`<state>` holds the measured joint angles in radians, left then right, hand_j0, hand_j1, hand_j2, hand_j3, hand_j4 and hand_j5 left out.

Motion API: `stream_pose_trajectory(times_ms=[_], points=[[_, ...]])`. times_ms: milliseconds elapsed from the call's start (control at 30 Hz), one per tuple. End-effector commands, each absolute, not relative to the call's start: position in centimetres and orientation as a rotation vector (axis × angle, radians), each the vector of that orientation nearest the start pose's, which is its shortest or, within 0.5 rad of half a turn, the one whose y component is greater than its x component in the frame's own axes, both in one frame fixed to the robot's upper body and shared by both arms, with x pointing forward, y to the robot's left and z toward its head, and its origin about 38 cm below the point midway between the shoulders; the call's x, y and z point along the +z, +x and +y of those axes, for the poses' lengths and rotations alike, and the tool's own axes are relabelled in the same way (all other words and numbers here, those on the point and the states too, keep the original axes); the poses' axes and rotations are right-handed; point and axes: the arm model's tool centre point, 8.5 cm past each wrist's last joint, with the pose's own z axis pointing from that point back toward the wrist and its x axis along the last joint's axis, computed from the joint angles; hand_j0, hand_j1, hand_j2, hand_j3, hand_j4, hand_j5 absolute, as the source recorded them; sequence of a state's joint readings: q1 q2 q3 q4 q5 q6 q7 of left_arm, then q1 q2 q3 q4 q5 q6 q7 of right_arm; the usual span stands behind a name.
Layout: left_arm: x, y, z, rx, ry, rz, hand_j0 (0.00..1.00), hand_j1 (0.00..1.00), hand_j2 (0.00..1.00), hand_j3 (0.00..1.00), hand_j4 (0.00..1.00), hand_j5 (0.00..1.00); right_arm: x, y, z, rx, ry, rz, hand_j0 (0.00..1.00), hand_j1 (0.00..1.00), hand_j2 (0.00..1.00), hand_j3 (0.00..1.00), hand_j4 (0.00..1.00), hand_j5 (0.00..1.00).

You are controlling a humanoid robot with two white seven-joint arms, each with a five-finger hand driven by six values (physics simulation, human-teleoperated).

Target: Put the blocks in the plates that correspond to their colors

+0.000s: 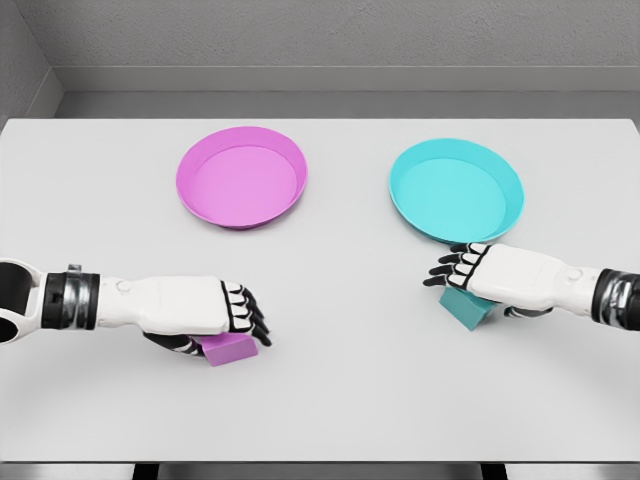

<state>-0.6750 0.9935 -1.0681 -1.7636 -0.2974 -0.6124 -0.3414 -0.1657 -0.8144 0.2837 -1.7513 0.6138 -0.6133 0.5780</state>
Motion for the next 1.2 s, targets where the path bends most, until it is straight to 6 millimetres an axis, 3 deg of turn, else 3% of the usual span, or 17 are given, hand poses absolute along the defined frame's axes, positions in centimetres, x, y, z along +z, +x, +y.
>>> stream_pose_trajectory(times_ms=[0,100,233,333,600,633,700,867,1100,1167], points=[[16.8,33.3,24.0,2.977,0.078,1.906,0.72,0.72,0.72,0.72,0.72,0.72,15.9,34.4,-30.2,2.215,-0.407,-1.295,1.0,1.0,1.0,1.0,1.0,1.0],[16.8,33.2,24.0,2.98,0.079,1.9,0.59,0.59,0.59,0.59,0.59,0.59,15.9,34.4,-30.2,2.215,-0.406,-1.296,1.0,1.0,1.0,1.0,1.0,1.0],[16.6,33.2,24.0,2.992,0.086,1.881,0.51,0.51,0.51,0.51,0.51,0.51,15.6,34.3,-30.3,2.234,-0.413,-1.263,0.98,0.98,0.98,0.98,0.98,0.98],[17.0,33.4,24.0,2.984,0.071,1.882,0.49,0.49,0.49,0.49,0.49,0.49,15.7,34.4,-30.3,2.239,-0.414,-1.255,0.81,0.81,0.81,0.81,0.81,0.81],[19.4,34.9,23.8,2.939,-0.03,1.881,0.42,0.42,0.42,0.42,0.42,0.42,15.7,34.4,-30.3,2.239,-0.416,-1.256,0.75,0.75,0.75,0.75,0.75,0.75],[20.1,35.3,23.8,2.927,-0.058,1.878,0.41,0.41,0.41,0.41,0.41,0.41,15.9,34.5,-30.3,2.24,-0.421,-1.26,0.71,0.71,0.71,0.71,0.71,0.71],[21.2,35.9,23.8,2.907,-0.106,1.876,0.41,0.41,0.41,0.41,0.41,0.41,15.9,34.5,-30.3,2.239,-0.421,-1.258,0.71,0.71,0.71,0.71,0.71,0.71],[23.5,38.8,24.0,2.882,-0.242,1.888,0.41,0.41,0.41,0.41,0.41,0.41,16.2,34.7,-30.3,2.237,-0.432,-1.265,0.7,0.7,0.7,0.7,0.7,0.7],[24.5,45.0,24.7,2.91,-0.423,1.988,0.35,0.35,0.35,0.35,0.35,0.35,17.1,35.7,-30.7,2.21,-0.46,-1.284,0.67,0.67,0.67,0.67,0.67,0.67],[24.8,45.7,24.7,2.906,-0.442,2.0,0.35,0.35,0.35,0.35,0.35,0.35,17.1,35.9,-30.0,2.199,-0.455,-1.314,0.67,0.67,0.67,0.67,0.67,0.67]])
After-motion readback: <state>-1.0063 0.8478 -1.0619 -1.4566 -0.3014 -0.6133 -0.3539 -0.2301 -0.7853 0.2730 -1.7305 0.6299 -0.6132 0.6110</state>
